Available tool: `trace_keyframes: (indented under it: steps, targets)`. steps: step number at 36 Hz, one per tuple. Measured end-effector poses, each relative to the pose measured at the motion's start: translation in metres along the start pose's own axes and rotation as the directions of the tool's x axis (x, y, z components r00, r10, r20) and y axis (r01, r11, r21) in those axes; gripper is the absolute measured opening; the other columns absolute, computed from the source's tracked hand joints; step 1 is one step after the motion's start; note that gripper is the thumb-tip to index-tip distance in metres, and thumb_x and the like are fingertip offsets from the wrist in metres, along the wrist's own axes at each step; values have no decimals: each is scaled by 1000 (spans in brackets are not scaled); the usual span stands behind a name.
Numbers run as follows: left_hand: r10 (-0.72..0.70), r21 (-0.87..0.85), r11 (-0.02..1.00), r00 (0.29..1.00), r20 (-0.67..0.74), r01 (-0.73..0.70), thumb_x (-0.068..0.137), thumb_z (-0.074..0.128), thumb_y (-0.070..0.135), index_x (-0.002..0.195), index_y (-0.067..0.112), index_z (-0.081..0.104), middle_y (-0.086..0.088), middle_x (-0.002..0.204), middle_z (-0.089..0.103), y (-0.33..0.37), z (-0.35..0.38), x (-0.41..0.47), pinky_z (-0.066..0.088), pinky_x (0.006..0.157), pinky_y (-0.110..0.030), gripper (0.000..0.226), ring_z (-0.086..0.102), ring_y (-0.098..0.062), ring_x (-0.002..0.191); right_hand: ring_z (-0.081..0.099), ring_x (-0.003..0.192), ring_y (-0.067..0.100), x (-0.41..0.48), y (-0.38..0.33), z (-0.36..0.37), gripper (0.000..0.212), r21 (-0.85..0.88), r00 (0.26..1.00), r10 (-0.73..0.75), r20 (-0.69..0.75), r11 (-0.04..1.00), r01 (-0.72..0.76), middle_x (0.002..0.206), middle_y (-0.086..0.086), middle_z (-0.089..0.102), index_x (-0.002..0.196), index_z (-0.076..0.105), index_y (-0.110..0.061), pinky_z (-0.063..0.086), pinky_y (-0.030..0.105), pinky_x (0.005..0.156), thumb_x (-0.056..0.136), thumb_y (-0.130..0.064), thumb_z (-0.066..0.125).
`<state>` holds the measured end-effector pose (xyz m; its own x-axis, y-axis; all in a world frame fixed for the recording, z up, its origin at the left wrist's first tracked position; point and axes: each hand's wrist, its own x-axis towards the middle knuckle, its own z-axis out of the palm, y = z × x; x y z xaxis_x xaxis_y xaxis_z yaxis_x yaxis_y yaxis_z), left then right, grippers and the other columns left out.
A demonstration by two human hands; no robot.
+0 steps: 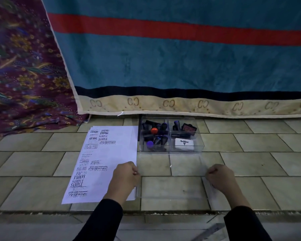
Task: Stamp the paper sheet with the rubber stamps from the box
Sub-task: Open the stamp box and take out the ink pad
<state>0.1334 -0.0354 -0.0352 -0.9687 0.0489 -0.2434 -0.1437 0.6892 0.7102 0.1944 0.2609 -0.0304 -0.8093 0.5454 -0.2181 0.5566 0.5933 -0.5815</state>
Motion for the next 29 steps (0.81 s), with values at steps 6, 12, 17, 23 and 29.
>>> trace_keyframes:
  steps: [6, 12, 17, 23, 29]
  targets:
    - [-61, -33, 998, 998, -4, 61, 74, 59, 5, 67, 17, 61, -3, 61, 65, -1, 2, 5, 59, 56, -43, 14, 67, -25, 52, 65, 72, 29, 0, 0, 0, 24, 25, 1000, 27, -13, 999, -27, 58, 3, 59, 57, 55, -22, 55, 36, 71, 68, -9, 71]
    - [-4, 44, 999, 1000, 18, 3, 82, 64, 18, 74, 25, 60, 6, 69, 66, -3, -1, 2, 52, 57, -28, 11, 67, -14, 62, 61, 83, 29, 2, -2, 1, 20, -34, 1000, -12, -17, 999, 11, 74, 6, 60, 65, 54, -17, 37, 23, 64, 71, -7, 69]
    - [120, 107, 988, 992, -48, -115, 91, 60, 36, 88, 35, 59, 16, 80, 64, -7, -7, 1, 42, 59, -22, 3, 59, 0, 75, 56, 71, 19, 9, -31, -4, 15, 17, 929, -272, -251, 958, 285, 84, 4, 60, 88, 63, -10, 37, 22, 65, 75, -6, 69]
    - [191, 60, 981, 966, -174, -184, 94, 60, 28, 98, 33, 59, 13, 81, 60, -15, -5, 0, 39, 56, -19, 6, 58, -2, 73, 59, 90, 24, 44, -92, -11, 24, -150, 834, -527, -163, 849, 507, 101, 10, 63, 104, 64, -7, 47, 28, 78, 80, -8, 67]
    - [190, 84, 981, 957, -218, -176, 93, 60, 25, 100, 36, 55, 13, 80, 60, -25, 2, 5, 35, 53, -16, 14, 58, -3, 69, 59, 102, 28, 75, -114, -4, 30, -315, 882, -440, 168, 824, 471, 106, 12, 65, 109, 64, -9, 43, 26, 76, 81, -17, 70]
